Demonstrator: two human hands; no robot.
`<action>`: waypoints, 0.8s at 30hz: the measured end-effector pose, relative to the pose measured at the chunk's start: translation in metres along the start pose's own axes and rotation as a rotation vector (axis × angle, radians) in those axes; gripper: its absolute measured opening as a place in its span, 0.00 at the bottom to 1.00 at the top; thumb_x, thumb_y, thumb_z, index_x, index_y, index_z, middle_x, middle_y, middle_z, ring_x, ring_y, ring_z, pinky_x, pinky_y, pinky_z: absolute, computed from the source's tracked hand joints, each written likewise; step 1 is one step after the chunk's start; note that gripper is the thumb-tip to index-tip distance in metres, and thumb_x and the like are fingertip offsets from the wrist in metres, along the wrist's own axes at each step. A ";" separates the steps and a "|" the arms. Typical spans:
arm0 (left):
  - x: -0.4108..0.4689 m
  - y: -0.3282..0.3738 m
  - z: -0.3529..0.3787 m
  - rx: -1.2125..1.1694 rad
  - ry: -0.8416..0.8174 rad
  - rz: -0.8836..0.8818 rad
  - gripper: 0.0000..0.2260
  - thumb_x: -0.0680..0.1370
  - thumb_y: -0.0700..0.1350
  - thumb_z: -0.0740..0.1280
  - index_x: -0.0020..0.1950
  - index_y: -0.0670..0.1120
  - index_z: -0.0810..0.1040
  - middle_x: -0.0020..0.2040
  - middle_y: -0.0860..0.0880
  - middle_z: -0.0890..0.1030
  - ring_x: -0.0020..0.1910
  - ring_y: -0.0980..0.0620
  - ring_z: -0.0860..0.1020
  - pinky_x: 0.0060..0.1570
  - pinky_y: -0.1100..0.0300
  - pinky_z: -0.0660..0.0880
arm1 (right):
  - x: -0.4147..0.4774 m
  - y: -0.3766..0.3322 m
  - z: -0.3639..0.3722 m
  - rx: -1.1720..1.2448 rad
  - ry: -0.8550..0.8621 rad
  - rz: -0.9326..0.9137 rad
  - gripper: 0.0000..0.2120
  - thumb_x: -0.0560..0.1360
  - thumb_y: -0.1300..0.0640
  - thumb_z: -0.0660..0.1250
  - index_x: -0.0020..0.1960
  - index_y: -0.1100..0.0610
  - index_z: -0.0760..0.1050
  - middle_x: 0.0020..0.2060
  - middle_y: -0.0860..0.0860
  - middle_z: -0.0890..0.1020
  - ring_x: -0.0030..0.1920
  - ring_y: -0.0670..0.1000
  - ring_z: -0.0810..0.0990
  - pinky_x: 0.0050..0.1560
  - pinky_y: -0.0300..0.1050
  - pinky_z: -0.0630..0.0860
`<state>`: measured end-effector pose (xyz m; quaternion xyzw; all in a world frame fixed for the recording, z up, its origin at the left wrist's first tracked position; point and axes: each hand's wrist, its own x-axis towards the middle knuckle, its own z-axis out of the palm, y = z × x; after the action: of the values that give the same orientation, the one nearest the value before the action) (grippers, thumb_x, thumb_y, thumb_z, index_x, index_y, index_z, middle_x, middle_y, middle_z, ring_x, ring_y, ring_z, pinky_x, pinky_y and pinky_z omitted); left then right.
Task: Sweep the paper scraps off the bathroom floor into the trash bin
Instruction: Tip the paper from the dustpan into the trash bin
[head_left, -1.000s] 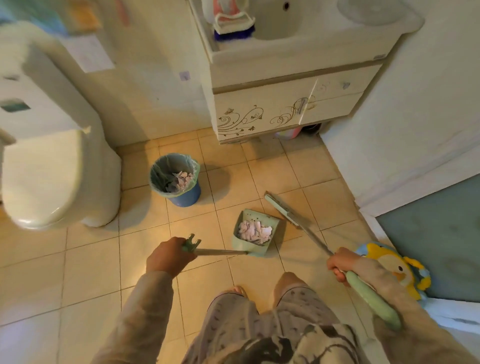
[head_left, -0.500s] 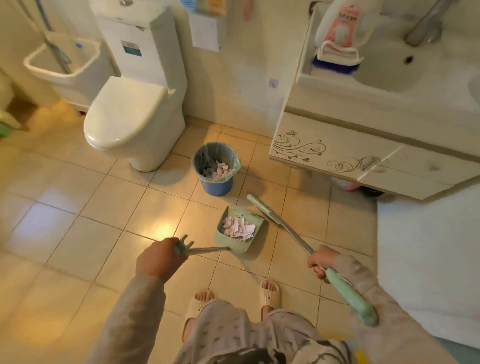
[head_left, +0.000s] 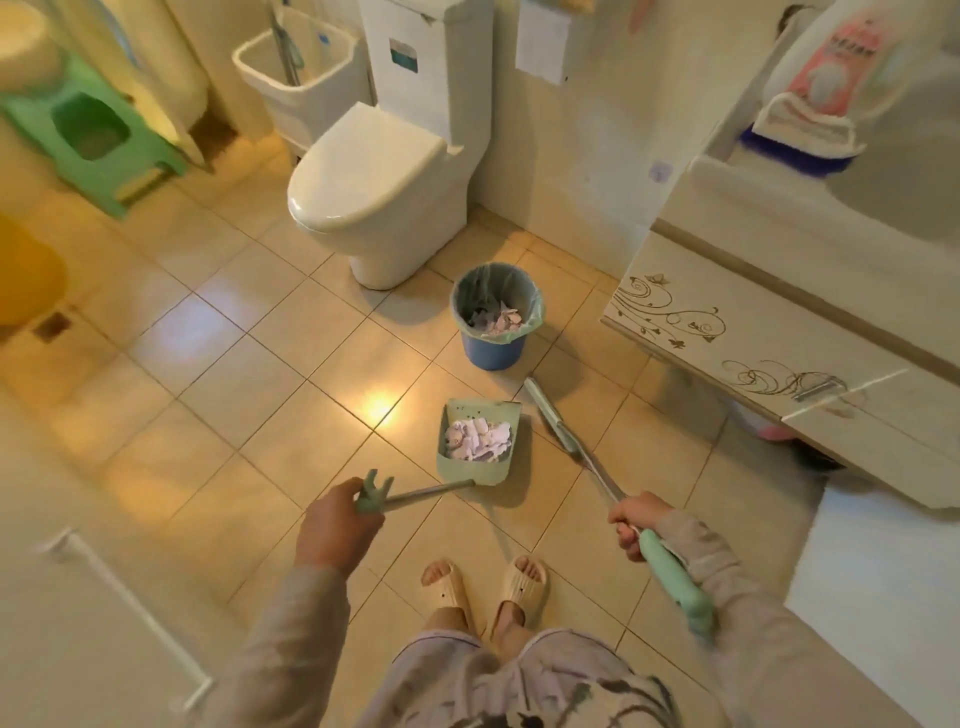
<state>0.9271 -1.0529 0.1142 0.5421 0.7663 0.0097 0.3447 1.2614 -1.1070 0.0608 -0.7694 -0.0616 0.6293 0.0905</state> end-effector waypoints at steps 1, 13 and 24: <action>-0.004 -0.003 -0.003 -0.009 0.033 -0.022 0.20 0.72 0.40 0.71 0.64 0.44 0.76 0.53 0.42 0.81 0.44 0.48 0.75 0.42 0.59 0.70 | 0.001 -0.001 0.002 -0.006 -0.006 -0.002 0.09 0.77 0.67 0.56 0.38 0.61 0.66 0.17 0.52 0.66 0.13 0.47 0.63 0.19 0.31 0.63; -0.009 -0.018 -0.033 -0.064 0.330 -0.111 0.15 0.74 0.46 0.69 0.60 0.47 0.78 0.40 0.48 0.77 0.38 0.47 0.72 0.37 0.58 0.70 | -0.006 -0.057 0.036 -0.160 -0.071 -0.011 0.10 0.79 0.65 0.55 0.38 0.61 0.64 0.12 0.52 0.65 0.09 0.47 0.62 0.17 0.27 0.63; -0.001 -0.002 -0.080 0.032 0.518 0.159 0.12 0.75 0.45 0.69 0.58 0.47 0.78 0.35 0.48 0.76 0.33 0.46 0.73 0.35 0.59 0.72 | 0.002 -0.065 0.052 -0.217 -0.087 -0.049 0.10 0.78 0.62 0.57 0.39 0.62 0.66 0.18 0.55 0.71 0.15 0.49 0.68 0.17 0.35 0.66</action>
<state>0.8825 -1.0255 0.1749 0.5856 0.7839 0.1629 0.1268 1.2121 -1.0395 0.0628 -0.7451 -0.1518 0.6492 0.0193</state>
